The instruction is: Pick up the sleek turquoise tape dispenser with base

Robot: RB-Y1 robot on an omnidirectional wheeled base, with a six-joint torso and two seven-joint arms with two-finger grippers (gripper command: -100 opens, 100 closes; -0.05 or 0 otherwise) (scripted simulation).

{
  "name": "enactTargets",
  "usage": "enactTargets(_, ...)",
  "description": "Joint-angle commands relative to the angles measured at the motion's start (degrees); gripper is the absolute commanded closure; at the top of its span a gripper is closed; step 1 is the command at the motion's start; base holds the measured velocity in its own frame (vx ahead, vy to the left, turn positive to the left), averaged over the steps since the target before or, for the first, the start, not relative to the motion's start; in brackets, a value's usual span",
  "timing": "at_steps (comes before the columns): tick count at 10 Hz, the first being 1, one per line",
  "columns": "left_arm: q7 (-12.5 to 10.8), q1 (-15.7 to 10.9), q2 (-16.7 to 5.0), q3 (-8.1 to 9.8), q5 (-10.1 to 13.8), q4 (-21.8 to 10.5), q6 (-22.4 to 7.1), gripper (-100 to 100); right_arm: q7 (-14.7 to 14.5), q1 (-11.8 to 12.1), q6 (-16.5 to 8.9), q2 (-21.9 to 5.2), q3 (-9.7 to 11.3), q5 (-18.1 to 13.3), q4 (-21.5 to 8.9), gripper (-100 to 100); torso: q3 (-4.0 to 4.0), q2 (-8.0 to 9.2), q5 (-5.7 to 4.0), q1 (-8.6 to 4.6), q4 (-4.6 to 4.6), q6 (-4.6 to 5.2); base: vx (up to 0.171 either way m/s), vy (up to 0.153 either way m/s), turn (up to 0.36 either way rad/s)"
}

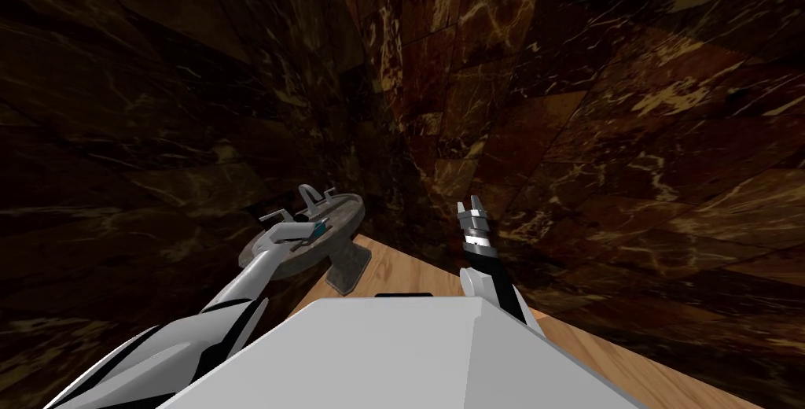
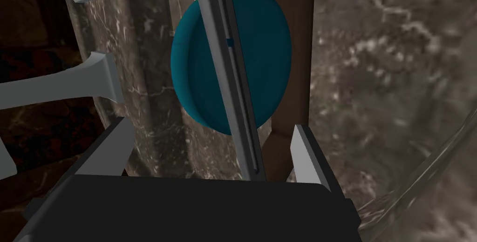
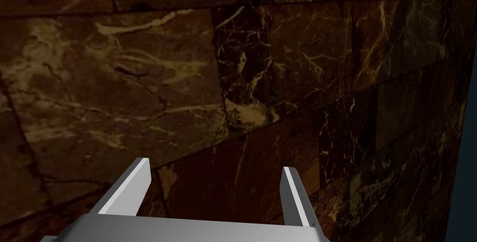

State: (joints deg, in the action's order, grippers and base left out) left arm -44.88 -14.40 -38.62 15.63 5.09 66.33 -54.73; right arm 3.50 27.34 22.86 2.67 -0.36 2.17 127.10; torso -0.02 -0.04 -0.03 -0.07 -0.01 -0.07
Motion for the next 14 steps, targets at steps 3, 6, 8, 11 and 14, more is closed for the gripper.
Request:
enactTargets(3, -3.26, -3.62, -1.90, 3.07, 0.55, -5.44, -5.84, -100, 0.00, 0.00, 0.00, 0.00, 0.00, 0.00, 0.00, 0, 0.00, 0.01, 0.01, 0.01, 0.00, 0.00, 0.029, -0.027, -0.058)
enactTargets(6, -4.66, -5.08, -2.69, 4.45, 0.69, -8.46, -8.12, -100, 0.00, 0.00, 0.00, 0.00, 0.00, 0.00, 0.00, 0, -0.02, -0.03, 0.01, 0.07, 0.00, 0.01, 0.035, -0.012, -0.042)
enactTargets(8, -7.15, -7.70, -4.22, 7.07, 0.92, -12.93, -11.49, -100, 0.00, 0.00, 0.00, 0.00, 0.00, 0.00, 0.00, 0, -0.01, -0.02, 0.01, 0.07, 0.00, 0.01, 0.043, -0.014, -0.064)
enactTargets(11, -9.14, -9.84, -5.60, 9.32, 1.08, -16.46, -14.92, -100, 0.00, 0.00, 0.00, 0.00, 0.00, 0.00, 0.00, 0, -0.01, -0.02, 0.01, 0.07, 0.00, 0.00, 0.040, -0.008, -0.044)
enactTargets(14, -10.58, -11.42, -6.63, 11.05, 1.16, -19.27, -16.99, -100, 0.00, 0.00, 0.00, 0.00, 0.00, 0.00, 0.00, 0, -0.02, -0.03, 0.02, 0.08, -0.01, -0.01, 0.037, -0.005, -0.032)
